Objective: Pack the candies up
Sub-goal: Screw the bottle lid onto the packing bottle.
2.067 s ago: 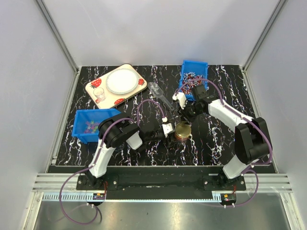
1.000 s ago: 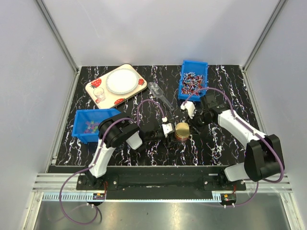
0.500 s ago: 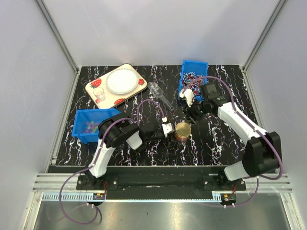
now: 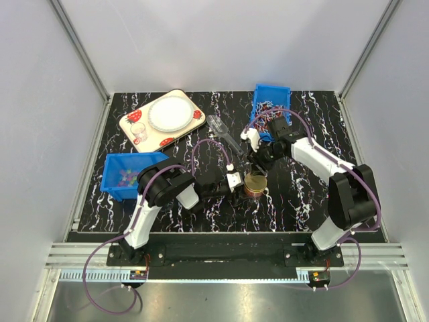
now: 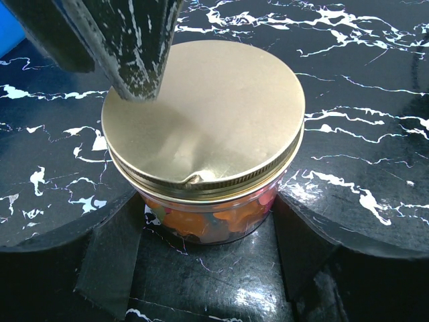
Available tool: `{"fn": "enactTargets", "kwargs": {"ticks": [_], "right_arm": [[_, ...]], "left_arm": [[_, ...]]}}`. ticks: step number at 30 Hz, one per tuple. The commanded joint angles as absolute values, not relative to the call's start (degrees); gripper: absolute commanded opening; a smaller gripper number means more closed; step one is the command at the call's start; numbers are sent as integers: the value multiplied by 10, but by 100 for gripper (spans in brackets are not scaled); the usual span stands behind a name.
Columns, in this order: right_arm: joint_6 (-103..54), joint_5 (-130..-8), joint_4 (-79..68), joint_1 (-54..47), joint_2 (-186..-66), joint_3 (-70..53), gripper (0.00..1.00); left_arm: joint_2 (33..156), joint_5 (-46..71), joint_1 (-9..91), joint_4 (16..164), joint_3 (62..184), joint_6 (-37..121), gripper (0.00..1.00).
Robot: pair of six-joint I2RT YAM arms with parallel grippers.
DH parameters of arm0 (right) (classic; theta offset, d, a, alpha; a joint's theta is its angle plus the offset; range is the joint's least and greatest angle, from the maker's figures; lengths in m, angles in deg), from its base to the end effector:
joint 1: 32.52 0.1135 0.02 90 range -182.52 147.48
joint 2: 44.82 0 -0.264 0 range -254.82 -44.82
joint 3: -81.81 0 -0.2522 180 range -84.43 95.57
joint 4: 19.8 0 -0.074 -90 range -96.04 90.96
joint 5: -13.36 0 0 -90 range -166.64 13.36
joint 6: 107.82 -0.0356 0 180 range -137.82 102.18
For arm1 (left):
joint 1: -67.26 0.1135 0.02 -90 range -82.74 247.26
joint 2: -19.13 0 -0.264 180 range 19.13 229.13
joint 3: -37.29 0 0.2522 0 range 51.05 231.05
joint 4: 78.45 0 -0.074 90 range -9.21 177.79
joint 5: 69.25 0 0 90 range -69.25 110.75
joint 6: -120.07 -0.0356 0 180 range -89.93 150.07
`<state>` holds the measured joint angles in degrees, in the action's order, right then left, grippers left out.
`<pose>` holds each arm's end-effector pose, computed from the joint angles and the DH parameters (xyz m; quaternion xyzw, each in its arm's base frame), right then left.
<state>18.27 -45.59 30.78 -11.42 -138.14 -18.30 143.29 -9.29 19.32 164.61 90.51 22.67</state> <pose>0.2979 0.1346 0.2246 -0.5022 0.7955 0.2303 0.2488 0.2242 -0.2751 0.0792 0.4889 0.5659 -0.4031 0.5274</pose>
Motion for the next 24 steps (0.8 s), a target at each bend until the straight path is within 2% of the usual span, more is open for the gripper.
{"fn": "enactTargets", "kwargs": {"ticks": [1, 9, 10, 14, 24], "right_arm": [[194, -453, 294, -107, -1379, -182, 50], [207, -484, 283, -104, -1359, -233, 43], [205, -484, 282, -105, -1358, -240, 39], [202, -492, 283, -105, -1341, -255, 34], [202, -529, 289, -105, -1279, -324, 31]], "left_arm": [[1443, -84, 199, 1701, 915, 222, 59], [1443, -86, 199, 1700, 915, 222, 59], [1443, -85, 199, 1699, 915, 222, 59], [1443, -84, 198, 1698, 915, 222, 59], [1442, -83, 199, 1696, 916, 222, 59]]}}
